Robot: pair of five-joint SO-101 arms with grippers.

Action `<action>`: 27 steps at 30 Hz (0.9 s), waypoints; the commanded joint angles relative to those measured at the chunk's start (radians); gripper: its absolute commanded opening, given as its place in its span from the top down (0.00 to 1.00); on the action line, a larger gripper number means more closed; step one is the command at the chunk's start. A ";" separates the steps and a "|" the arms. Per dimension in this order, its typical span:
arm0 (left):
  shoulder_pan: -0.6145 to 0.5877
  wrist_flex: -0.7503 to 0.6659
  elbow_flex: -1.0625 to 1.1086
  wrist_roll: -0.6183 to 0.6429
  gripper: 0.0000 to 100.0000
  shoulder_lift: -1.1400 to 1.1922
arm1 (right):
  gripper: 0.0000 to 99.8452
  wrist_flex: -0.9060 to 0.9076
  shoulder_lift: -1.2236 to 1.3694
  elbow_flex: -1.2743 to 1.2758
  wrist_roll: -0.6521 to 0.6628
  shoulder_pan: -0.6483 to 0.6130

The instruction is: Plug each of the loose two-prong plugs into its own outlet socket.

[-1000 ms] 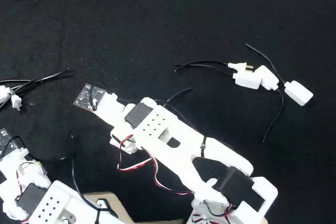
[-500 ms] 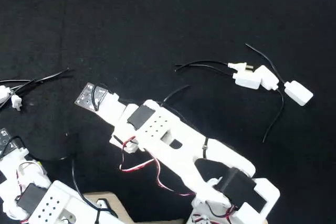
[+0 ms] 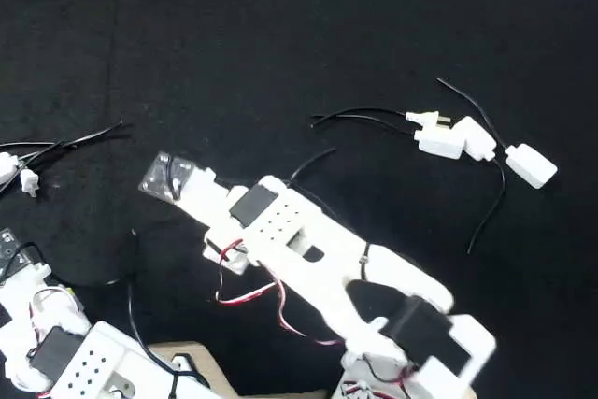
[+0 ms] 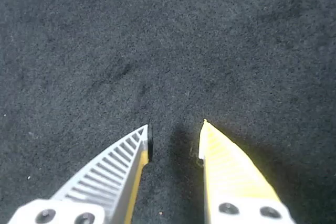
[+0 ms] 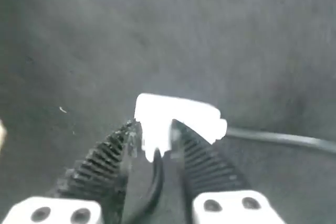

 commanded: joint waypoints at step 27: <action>0.013 0.003 0.018 -0.006 0.83 -0.009 | 0.77 -0.006 -0.015 0.054 0.727 -0.064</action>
